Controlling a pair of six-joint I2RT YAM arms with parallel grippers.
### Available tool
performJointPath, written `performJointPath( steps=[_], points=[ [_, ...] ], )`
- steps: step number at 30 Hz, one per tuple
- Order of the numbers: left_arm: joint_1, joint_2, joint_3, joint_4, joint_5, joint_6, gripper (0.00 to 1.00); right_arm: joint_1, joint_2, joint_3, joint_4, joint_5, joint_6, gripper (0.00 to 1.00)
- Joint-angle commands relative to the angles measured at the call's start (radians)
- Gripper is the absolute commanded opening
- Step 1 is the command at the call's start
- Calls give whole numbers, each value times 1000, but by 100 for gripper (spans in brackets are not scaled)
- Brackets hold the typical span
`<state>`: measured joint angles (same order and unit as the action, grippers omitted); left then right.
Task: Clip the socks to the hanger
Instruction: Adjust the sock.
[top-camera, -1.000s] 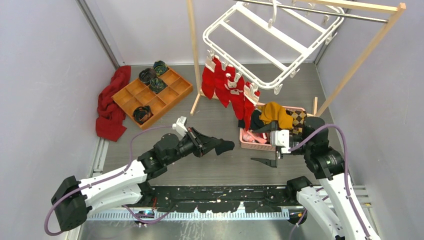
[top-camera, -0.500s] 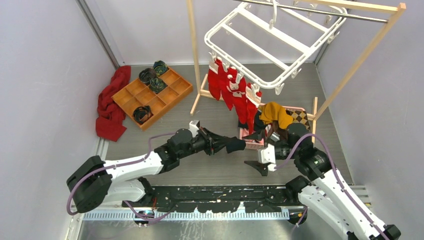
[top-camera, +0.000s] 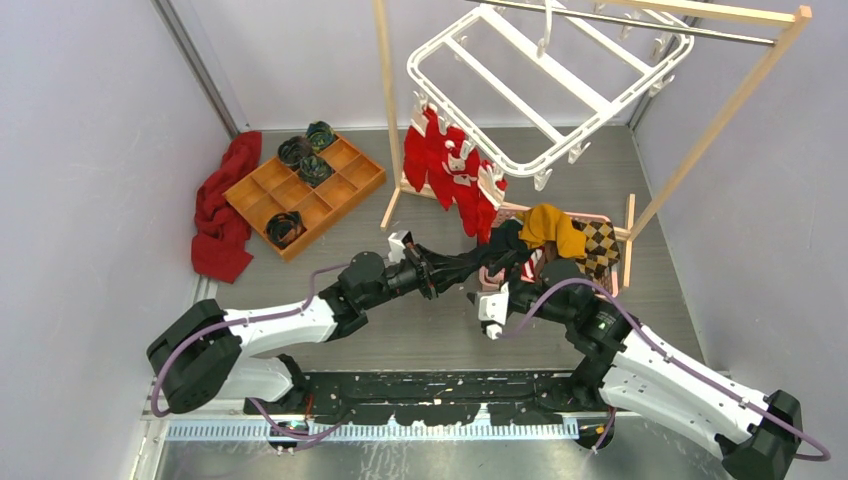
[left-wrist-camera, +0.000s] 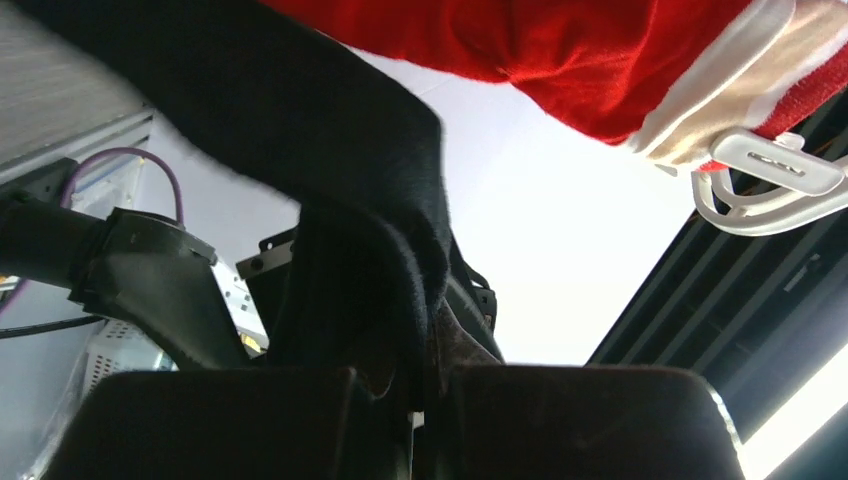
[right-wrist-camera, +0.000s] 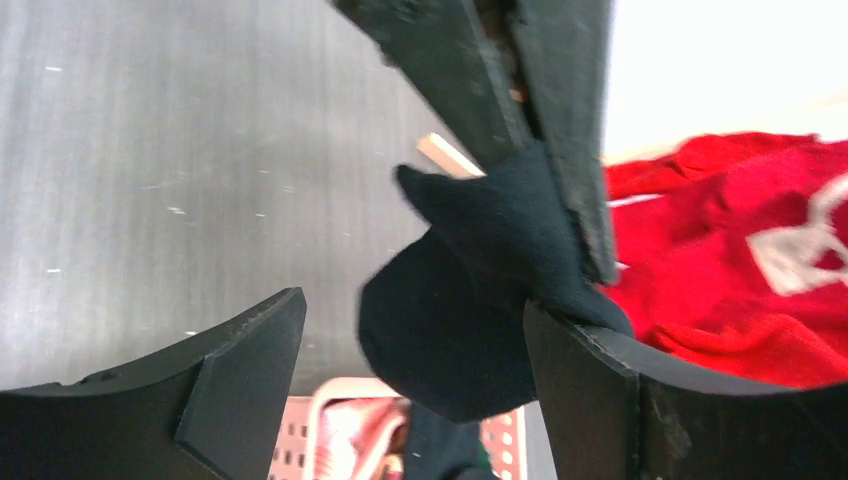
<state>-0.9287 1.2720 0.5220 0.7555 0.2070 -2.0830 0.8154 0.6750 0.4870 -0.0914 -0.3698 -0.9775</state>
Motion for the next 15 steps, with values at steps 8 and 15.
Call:
performJointPath(
  steps=[8,15],
  points=[
    [-5,-6,-29,122,-17,-84,0,2,-79,98,32,102,82,53],
    [-5,11,-15,139,-8,-85,0,2,-64,122,41,60,139,29]
  ],
)
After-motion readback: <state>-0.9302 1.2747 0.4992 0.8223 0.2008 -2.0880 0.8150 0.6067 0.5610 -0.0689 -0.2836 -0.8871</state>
